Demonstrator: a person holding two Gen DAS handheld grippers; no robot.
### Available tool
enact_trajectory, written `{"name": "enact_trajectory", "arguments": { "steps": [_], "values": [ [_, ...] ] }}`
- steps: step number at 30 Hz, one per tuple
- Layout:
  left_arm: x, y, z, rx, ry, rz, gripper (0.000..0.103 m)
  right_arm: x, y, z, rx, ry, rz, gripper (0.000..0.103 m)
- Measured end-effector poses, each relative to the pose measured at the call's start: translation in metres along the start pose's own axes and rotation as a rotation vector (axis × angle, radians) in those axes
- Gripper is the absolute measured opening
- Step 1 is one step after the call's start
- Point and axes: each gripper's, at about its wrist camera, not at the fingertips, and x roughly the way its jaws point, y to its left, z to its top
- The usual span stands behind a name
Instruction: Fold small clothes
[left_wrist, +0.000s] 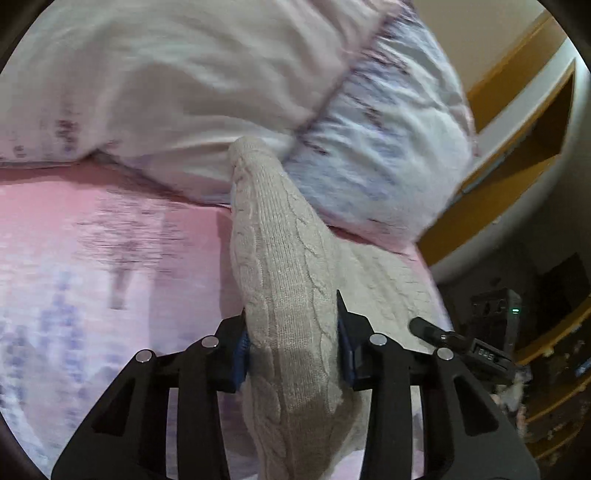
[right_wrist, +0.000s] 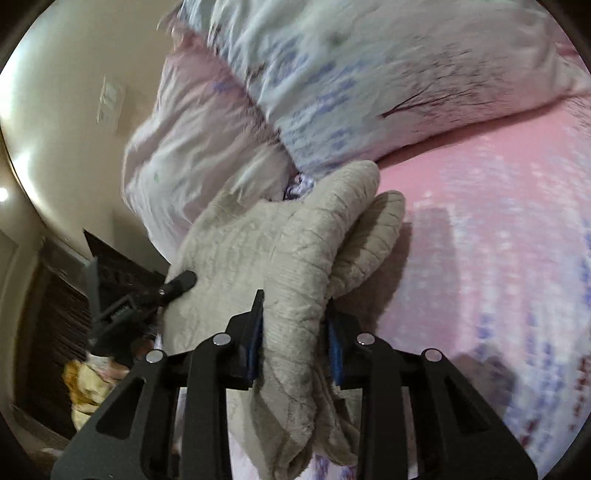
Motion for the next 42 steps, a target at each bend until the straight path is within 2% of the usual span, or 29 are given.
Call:
{"name": "enact_trajectory", "arguments": {
  "steps": [2,3,6,8,10,12,14,15,16,17,20,22,23,24,26,29,31,35,37,40,42],
  "values": [
    [0.014,0.018,-0.005,-0.034,0.040,0.069,0.043,0.021,-0.001,-0.005,-0.007,0.015,-0.075,0.029],
    [0.017,0.025,-0.007,-0.047,0.057,0.089,0.049,0.028,-0.002,-0.006,-0.005,0.016,-0.126,0.031],
    [0.018,0.028,-0.007,-0.050,0.044,0.117,0.065,0.030,-0.010,-0.007,0.038,0.036,-0.129,0.040],
    [0.006,0.019,-0.003,-0.006,0.009,0.161,0.065,0.018,-0.010,-0.006,0.050,0.022,-0.131,0.044],
    [-0.009,0.009,0.001,0.034,-0.055,0.193,0.065,0.000,-0.009,-0.002,0.055,-0.041,-0.140,0.044],
    [-0.021,-0.003,0.001,0.079,-0.101,0.201,0.065,-0.005,-0.010,0.004,0.076,-0.075,-0.120,0.044],
    [-0.022,-0.022,-0.004,0.146,-0.105,0.195,0.065,-0.001,-0.012,0.009,0.094,-0.060,-0.113,0.044],
    [-0.023,-0.028,-0.008,0.175,-0.096,0.196,0.065,0.005,-0.011,0.010,0.088,-0.041,-0.111,0.041],
    [-0.019,-0.035,-0.013,0.207,-0.080,0.201,0.065,0.011,-0.008,0.010,0.080,-0.024,-0.112,0.031],
    [-0.014,-0.042,-0.016,0.234,-0.065,0.204,0.065,0.015,-0.006,0.008,0.066,-0.019,-0.127,0.010],
    [0.009,-0.054,-0.026,0.281,-0.006,0.219,0.065,0.017,-0.009,0.007,0.087,-0.056,-0.186,0.009],
    [0.023,-0.056,-0.030,0.306,0.008,0.260,0.065,0.022,-0.015,0.009,0.112,-0.039,-0.201,0.010],
    [0.027,-0.057,-0.032,0.321,0.010,0.278,0.067,0.023,-0.014,0.009,0.103,-0.031,-0.213,0.014],
    [0.028,-0.058,-0.034,0.333,0.008,0.289,0.069,0.021,-0.011,0.008,0.091,-0.033,-0.231,0.024],
    [0.025,-0.057,-0.036,0.334,0.001,0.276,0.072,0.005,-0.002,0.002,0.051,-0.080,-0.262,0.033],
    [0.023,-0.050,-0.036,0.312,0.001,0.253,0.072,-0.015,0.023,-0.008,-0.048,-0.143,-0.218,0.033],
    [0.024,-0.051,-0.038,0.317,0.001,0.258,0.072,-0.020,0.042,-0.020,-0.145,-0.140,-0.207,0.033],
    [0.030,-0.054,-0.043,0.348,-0.003,0.297,0.075,0.000,0.062,-0.039,-0.286,-0.059,-0.268,0.033],
    [0.033,-0.056,-0.045,0.360,-0.008,0.313,0.077,0.018,0.059,-0.046,-0.313,-0.017,-0.344,0.031],
    [0.037,-0.060,-0.047,0.388,-0.017,0.338,0.080,0.025,0.057,-0.050,-0.325,-0.025,-0.379,0.032],
    [0.029,-0.060,-0.048,0.374,-0.031,0.324,0.080,0.024,0.061,-0.050,-0.320,-0.026,-0.387,0.033]
  ]
}}
